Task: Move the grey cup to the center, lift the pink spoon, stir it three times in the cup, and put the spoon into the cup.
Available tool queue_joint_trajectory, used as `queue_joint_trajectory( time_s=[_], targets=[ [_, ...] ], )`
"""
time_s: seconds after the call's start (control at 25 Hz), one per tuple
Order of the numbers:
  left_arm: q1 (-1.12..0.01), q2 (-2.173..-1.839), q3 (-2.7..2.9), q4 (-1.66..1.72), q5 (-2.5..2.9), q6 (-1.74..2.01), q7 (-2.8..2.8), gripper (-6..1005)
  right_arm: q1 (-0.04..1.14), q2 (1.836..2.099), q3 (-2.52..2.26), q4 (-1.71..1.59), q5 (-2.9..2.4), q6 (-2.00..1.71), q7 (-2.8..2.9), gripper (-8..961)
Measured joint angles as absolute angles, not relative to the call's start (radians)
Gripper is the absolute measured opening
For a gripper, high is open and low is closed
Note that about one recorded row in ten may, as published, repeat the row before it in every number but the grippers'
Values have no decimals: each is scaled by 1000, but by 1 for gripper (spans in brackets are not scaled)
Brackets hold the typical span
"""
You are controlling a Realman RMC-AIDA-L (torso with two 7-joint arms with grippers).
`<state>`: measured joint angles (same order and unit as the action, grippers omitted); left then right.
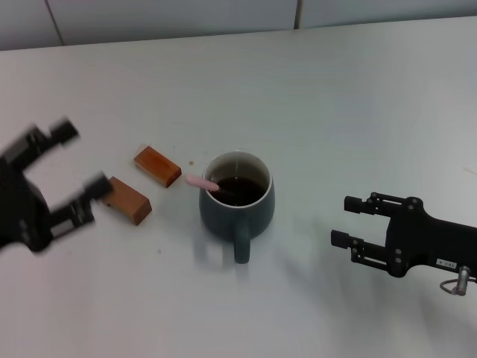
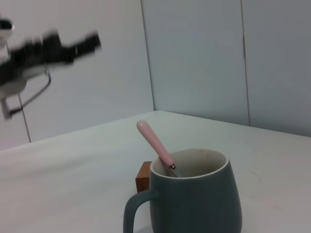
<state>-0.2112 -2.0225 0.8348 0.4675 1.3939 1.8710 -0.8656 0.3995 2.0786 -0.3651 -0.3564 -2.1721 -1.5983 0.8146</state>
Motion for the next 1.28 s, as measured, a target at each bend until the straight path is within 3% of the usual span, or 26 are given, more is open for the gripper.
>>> queue_joint_trajectory(
  time_s=[0.2,1.28],
  targets=[
    [-180,-2028,831,454,1562,1809,-767,834,392,2079,-365,-355,-2171,-1598,798,621],
    [-201,-2055,827,443,1650,1751,-736,834,384,2079,-365,-351,-2170,-1598,774,622]
  ],
)
